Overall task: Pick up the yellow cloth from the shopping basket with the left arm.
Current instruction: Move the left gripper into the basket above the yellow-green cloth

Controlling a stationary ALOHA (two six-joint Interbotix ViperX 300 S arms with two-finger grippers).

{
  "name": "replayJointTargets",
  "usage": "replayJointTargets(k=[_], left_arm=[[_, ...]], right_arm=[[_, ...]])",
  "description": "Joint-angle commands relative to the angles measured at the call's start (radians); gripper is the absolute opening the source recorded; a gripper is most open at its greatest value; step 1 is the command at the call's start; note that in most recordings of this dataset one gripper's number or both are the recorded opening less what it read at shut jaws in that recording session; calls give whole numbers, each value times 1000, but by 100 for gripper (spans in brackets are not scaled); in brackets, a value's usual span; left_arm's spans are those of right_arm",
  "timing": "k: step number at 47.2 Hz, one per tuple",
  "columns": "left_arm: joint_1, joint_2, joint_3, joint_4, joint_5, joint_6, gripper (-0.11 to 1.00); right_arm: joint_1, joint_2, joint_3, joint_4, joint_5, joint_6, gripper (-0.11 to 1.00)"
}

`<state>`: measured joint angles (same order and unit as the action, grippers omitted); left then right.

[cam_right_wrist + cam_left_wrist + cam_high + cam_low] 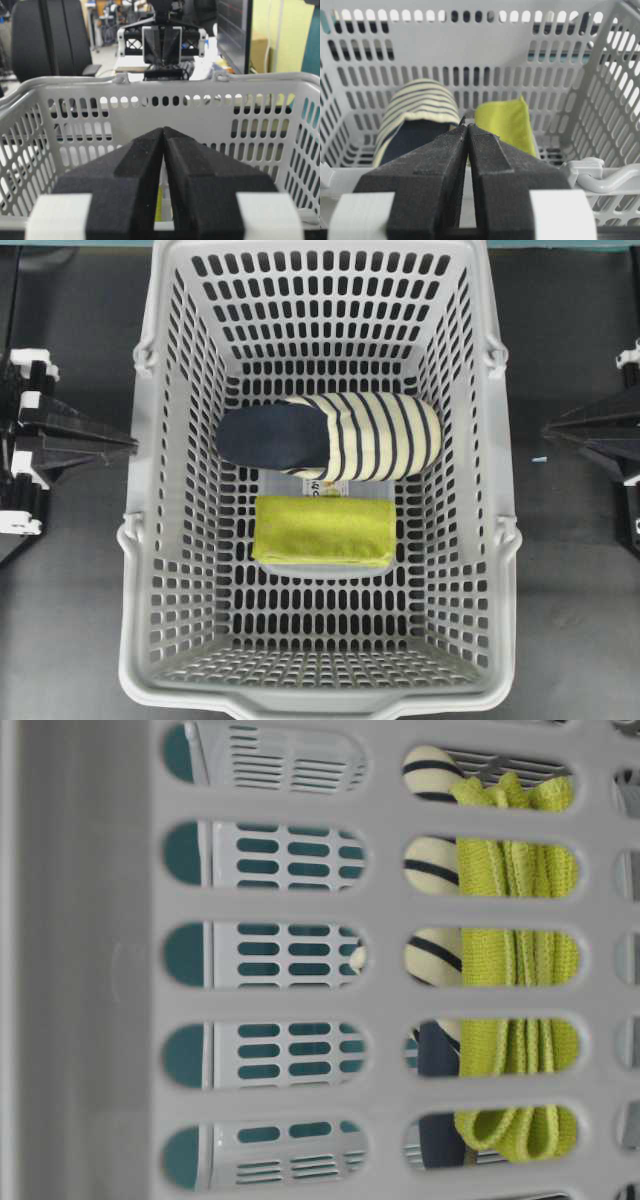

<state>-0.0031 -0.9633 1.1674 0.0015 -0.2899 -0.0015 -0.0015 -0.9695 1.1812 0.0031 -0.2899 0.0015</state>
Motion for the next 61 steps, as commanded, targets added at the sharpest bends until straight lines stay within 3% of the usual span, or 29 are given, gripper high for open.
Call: replayJointTargets(k=[1, 5, 16, 21, 29, 31, 43, 47, 57, 61], left_arm=[[3, 2, -94, 41, 60, -32, 6], [3, 15, -167, 41, 160, -35, 0], [-6, 121, -380, 41, 469, -38, 0], [-26, 192, -454, 41, 551, -38, 0], [-60, 322, -565, 43, 644, -32, 0], [-61, 357, -591, 43, 675, -38, 0], [-75, 586, -784, 41, 879, -49, 2], [-78, 660, -853, 43, 942, -51, 16], [-100, 868, -1028, 41, 1085, -46, 79], [-112, 959, -1089, 43, 1121, -41, 90]], right_arm=[[5, 9, -21, 3, -8, 6, 0], [5, 11, -21, 8, -5, 6, 0], [5, 12, -23, 20, 81, 20, 1], [3, 0, -28, 21, 133, 41, 20], [0, -21, -35, 20, 156, 55, 71], [0, -25, -35, 20, 166, 57, 78], [-2, -41, -37, 20, 218, 60, 77], [-2, -43, -37, 20, 218, 60, 77], [-2, -44, -32, 20, 218, 60, 77], [-2, -44, -31, 20, 218, 60, 77]])
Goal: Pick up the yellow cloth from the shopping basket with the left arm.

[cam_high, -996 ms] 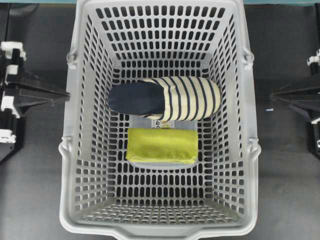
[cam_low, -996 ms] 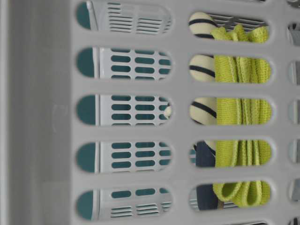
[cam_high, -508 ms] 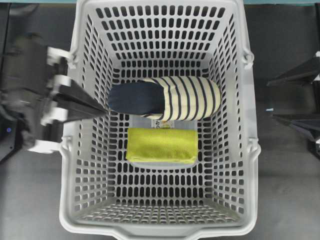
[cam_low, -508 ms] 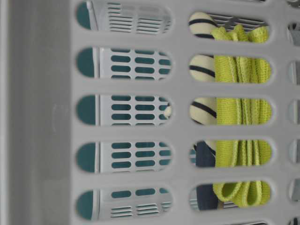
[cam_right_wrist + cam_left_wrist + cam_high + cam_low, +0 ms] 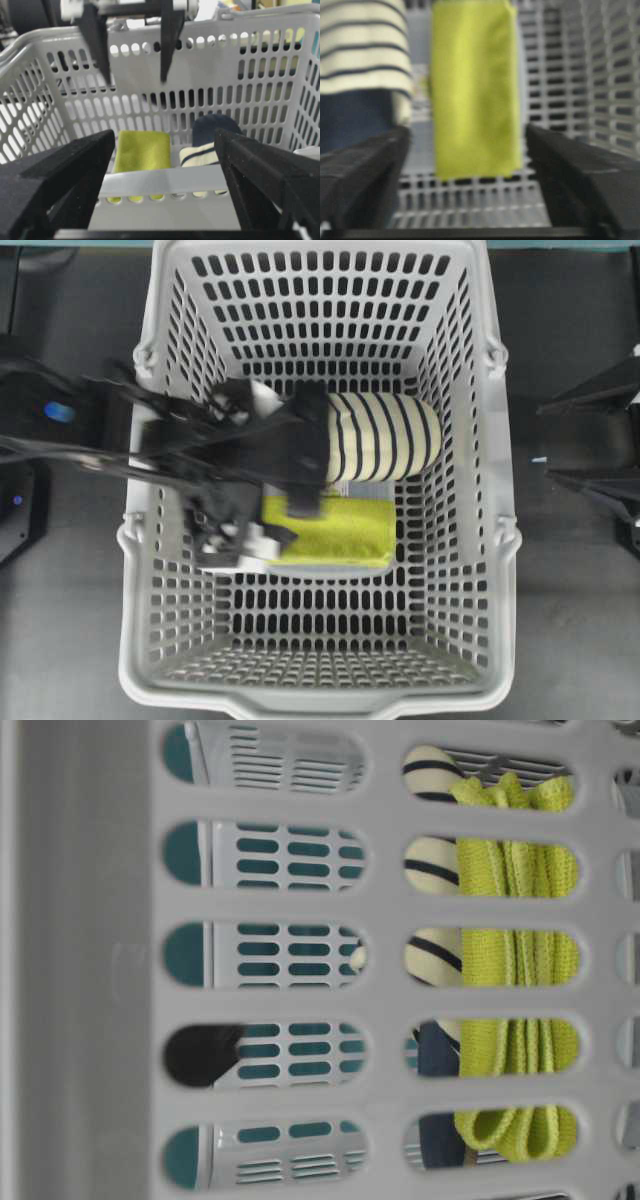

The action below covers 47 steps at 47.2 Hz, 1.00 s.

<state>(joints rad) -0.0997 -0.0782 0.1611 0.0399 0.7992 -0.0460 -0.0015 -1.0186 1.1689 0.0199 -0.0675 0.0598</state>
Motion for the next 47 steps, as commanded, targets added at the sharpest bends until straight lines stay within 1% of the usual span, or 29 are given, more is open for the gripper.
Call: replayJointTargets(k=[1, 4, 8, 22, 29, 42, 47], left_arm=[[-18, 94, -95, 5, 37, 3, 91], [-31, 147, -129, 5, 49, 3, 89], [-41, 199, -150, 5, 57, 0, 88], [-40, 295, -117, 5, 57, -3, 89], [-40, 293, -112, 5, 58, 0, 89], [-35, 233, -175, 3, 60, 5, 89], [-25, 233, -166, 5, 71, 2, 89]], right_arm=[[-2, 5, -15, 3, -5, 2, 77], [-2, 5, -11, 3, -5, 0, 77], [-2, 5, -8, 3, 0, 0, 77], [-6, 2, -6, 3, 2, 0, 77], [-6, -3, 0, 3, 2, 0, 77], [-6, -17, 0, 3, 2, 0, 77], [-6, -18, 0, 3, 2, 0, 77]])
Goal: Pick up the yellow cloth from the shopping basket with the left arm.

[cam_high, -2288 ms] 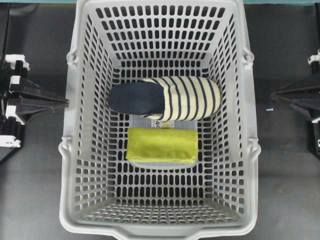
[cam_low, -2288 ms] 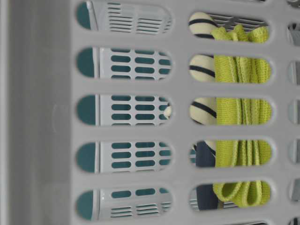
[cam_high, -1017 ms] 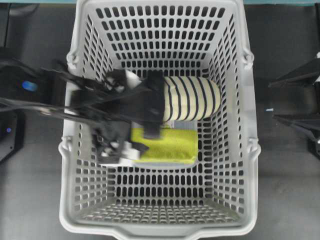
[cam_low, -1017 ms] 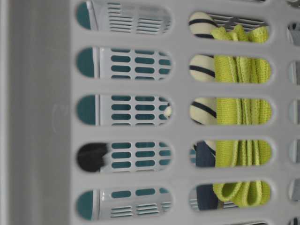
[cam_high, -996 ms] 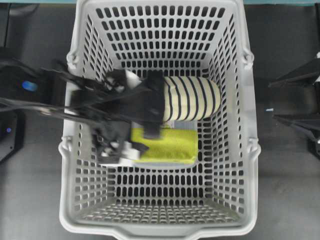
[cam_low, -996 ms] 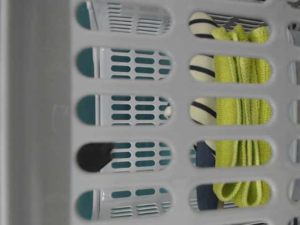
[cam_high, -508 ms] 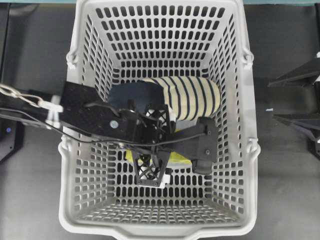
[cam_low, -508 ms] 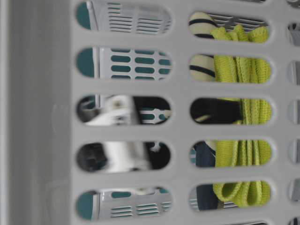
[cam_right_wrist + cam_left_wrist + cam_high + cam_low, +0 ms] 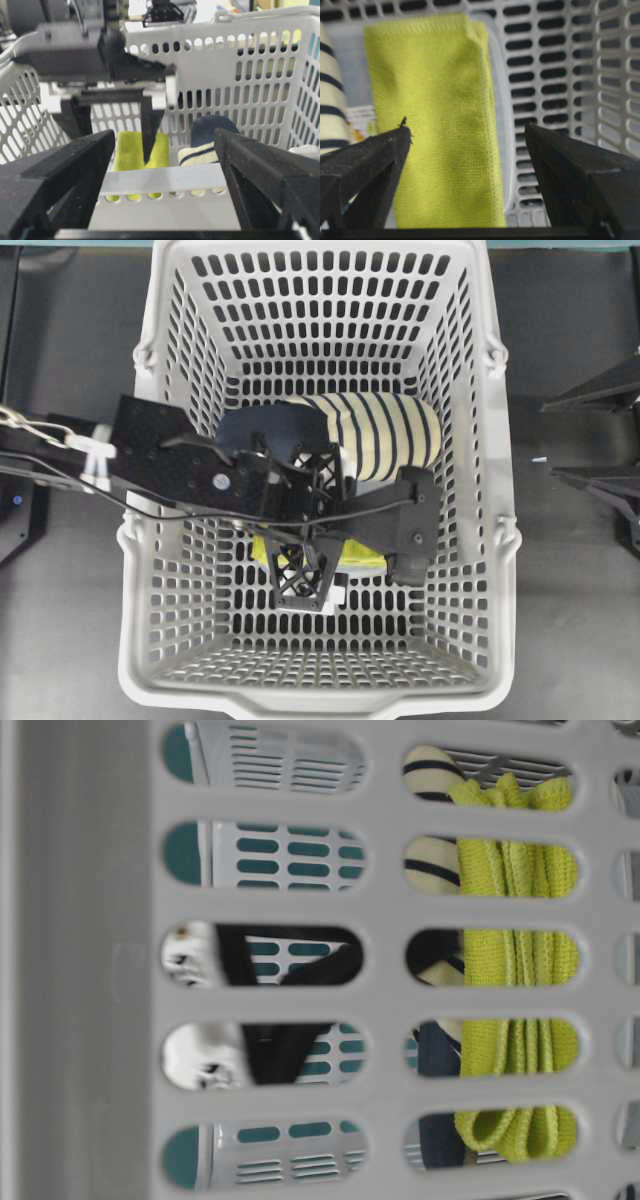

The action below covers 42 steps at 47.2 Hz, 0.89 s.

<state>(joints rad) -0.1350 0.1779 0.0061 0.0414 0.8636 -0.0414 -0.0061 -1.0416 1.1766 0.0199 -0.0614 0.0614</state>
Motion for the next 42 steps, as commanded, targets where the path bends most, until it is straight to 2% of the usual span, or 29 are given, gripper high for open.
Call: replayJointTargets(k=[1, 11, 34, 42], left_arm=[[15, -21, -6, 3, 6, -3, 89], [29, 15, 58, 3, -6, -3, 89], [31, 49, 121, 3, -52, -9, 89], [29, 46, 129, 2, -52, 5, 83]], right_arm=[[-2, 5, -6, 3, -5, -2, 77], [-2, 6, -6, 3, -5, -2, 77], [-2, 6, 2, 3, -5, 0, 76], [-2, 6, 3, 3, -5, 0, 76]])
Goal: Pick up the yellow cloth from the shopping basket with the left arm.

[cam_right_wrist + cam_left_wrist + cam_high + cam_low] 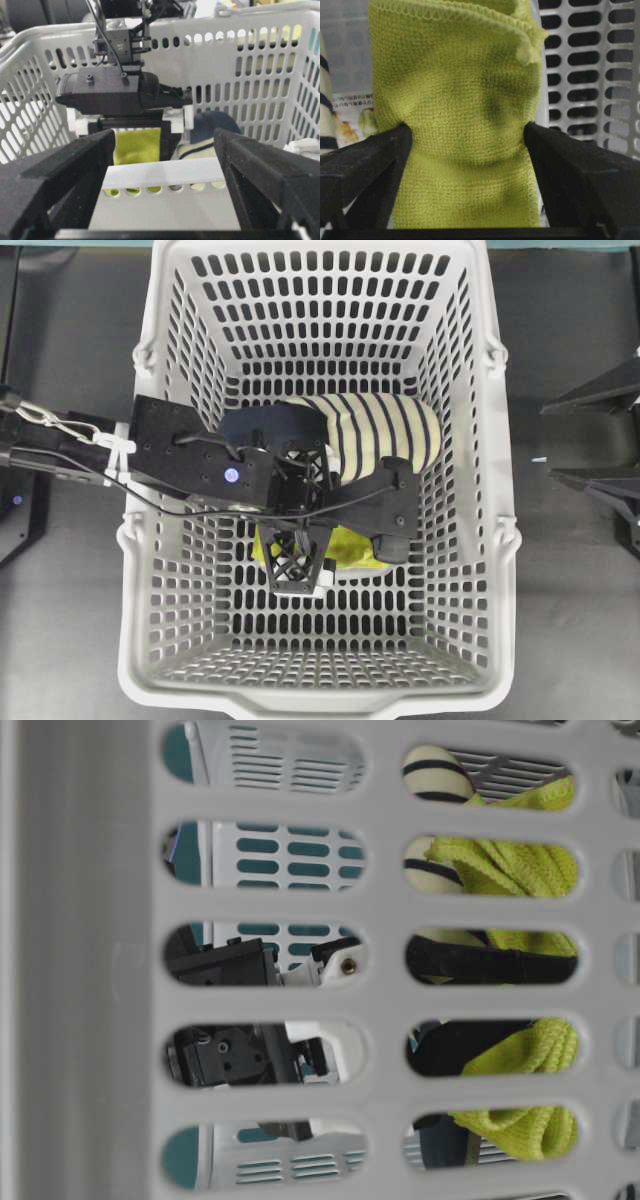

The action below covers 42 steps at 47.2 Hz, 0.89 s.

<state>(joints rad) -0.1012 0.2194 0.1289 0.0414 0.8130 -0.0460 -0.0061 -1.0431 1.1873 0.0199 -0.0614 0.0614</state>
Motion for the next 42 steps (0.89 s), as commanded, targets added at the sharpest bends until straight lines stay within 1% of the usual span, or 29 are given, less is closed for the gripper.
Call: replayJointTargets(k=[1, 7, 10, 11, 13, 15, 22, 28, 34, 40, 42], left_arm=[[-6, 5, 6, 3, -2, 11, 81], [-9, 5, 6, 3, -2, 15, 57], [-9, 3, 6, 3, -2, 15, 41], [-9, 3, 8, 3, -3, 15, 35], [-9, 3, 8, 3, 0, 17, 25], [-9, 3, 6, 3, 2, 17, 19], [-6, -12, -17, 3, 14, 17, 19], [-6, -51, -71, 3, 58, 17, 19], [-9, -86, -189, 3, 189, 17, 19], [-12, -109, -344, 3, 348, 15, 19], [-14, -110, -411, 3, 400, 15, 19]], right_arm=[[-2, 9, -8, 3, -5, 0, 76], [-2, 9, -5, 3, -6, 0, 76], [-2, 9, -5, 3, -5, 0, 76], [-2, 9, -5, 3, -5, 0, 76], [-2, 9, -5, 3, -5, 0, 76], [-2, 9, -5, 3, -5, 0, 76], [-2, 9, -3, 3, -5, 0, 76], [-2, 6, -2, 3, -5, 0, 76], [-2, 6, 5, 3, -5, 0, 76], [-2, 5, 6, 3, -5, 0, 76], [-2, 3, 6, 3, -5, 0, 76]])
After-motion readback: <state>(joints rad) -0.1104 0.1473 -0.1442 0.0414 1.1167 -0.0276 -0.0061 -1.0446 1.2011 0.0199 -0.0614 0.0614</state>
